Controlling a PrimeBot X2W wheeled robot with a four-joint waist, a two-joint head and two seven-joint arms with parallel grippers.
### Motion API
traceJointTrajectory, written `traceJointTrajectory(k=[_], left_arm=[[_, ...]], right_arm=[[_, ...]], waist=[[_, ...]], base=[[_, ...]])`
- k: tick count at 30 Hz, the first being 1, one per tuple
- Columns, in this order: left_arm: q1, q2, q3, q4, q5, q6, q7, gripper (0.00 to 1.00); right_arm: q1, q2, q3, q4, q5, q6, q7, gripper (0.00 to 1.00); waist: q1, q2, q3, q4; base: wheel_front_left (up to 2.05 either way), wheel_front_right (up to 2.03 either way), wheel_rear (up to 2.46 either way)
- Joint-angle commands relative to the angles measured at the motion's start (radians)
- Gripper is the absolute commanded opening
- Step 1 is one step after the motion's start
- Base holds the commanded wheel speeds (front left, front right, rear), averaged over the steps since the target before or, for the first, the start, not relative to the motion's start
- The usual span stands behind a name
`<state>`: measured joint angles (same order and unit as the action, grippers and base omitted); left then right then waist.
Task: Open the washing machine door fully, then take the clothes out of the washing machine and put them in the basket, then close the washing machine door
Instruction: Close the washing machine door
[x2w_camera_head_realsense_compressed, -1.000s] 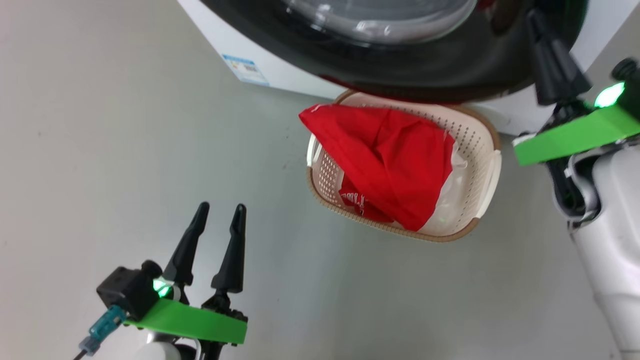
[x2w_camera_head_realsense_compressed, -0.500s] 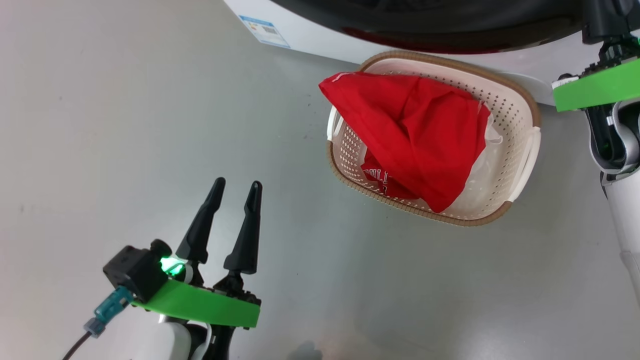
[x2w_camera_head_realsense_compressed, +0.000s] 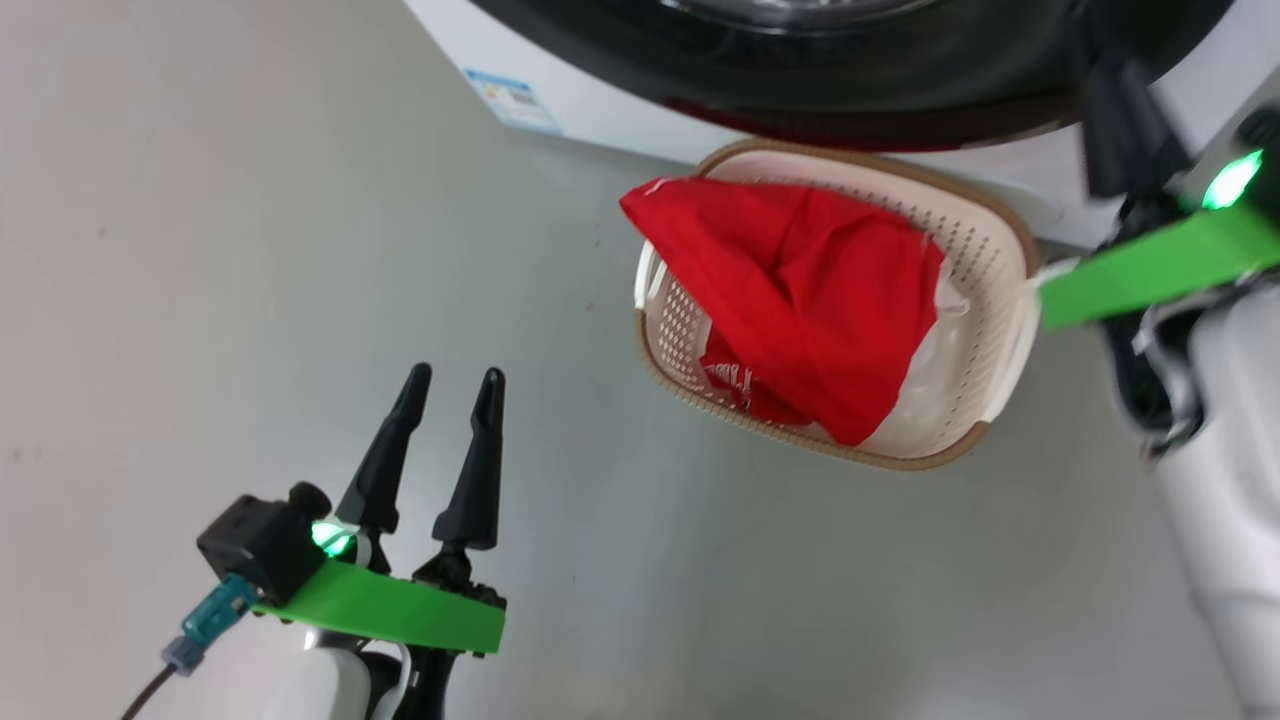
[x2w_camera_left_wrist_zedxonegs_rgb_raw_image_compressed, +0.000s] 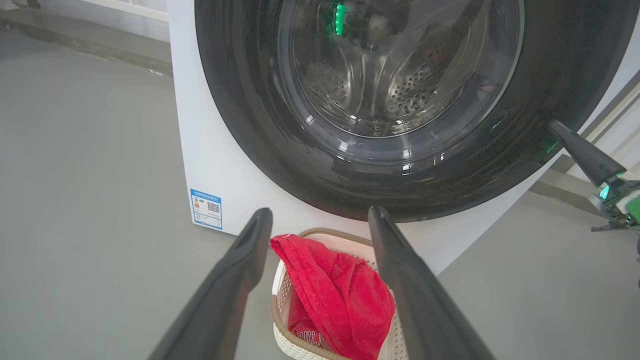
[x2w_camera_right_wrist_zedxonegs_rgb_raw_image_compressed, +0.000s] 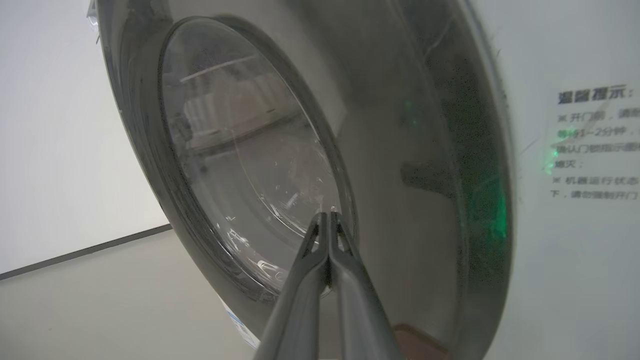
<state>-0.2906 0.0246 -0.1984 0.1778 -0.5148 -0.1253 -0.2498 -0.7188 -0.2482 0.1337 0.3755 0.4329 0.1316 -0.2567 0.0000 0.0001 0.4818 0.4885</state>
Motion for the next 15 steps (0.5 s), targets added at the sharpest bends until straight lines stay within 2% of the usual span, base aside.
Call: traceJointTrajectory(k=[1, 3, 5, 6, 7, 15], left_arm=[[0.017, 0.026, 0.043, -0.012, 0.014, -0.005, -0.012, 1.0], [0.027, 0.026, 0.051, -0.005, 0.029, -0.005, -0.012, 1.0], [0.038, 0.026, 0.059, 0.001, 0.044, -0.005, -0.012, 1.0], [0.044, 0.026, 0.063, 0.004, 0.05, -0.005, -0.012, 1.0], [0.05, 0.026, 0.068, 0.006, 0.057, -0.005, -0.012, 1.0], [0.095, 0.026, 0.099, 0.024, 0.11, -0.005, -0.012, 1.0]], right_arm=[[0.042, 0.027, 0.023, -0.032, 0.007, -0.001, -0.005, 0.25], [0.08, 0.037, 0.029, -0.039, 0.008, -0.001, -0.005, 0.34], [0.122, 0.049, 0.025, -0.048, 0.009, -0.001, -0.005, 0.49], [0.143, 0.053, 0.026, -0.053, 0.006, -0.001, -0.005, 0.88], [0.165, 0.057, 0.026, -0.058, 0.006, -0.001, -0.005, 1.0], [0.33, 0.076, 0.014, -0.071, -0.006, -0.001, -0.005, 1.0]], waist=[[0.0, -0.0001, -0.036, -0.026], [0.0, -0.0001, -0.058, -0.038], [0.0, -0.0001, -0.081, -0.049], [0.0, -0.0001, -0.092, -0.055], [0.0, -0.0001, -0.103, -0.061], [0.0, -0.0001, -0.179, -0.108]], base=[[0.0, 0.0, 0.0], [0.0, 0.0, 0.0], [0.0, 0.0, 0.0], [0.0, 0.0, 0.0], [0.0, 0.0, 0.0], [0.0, 0.0, 0.0]])
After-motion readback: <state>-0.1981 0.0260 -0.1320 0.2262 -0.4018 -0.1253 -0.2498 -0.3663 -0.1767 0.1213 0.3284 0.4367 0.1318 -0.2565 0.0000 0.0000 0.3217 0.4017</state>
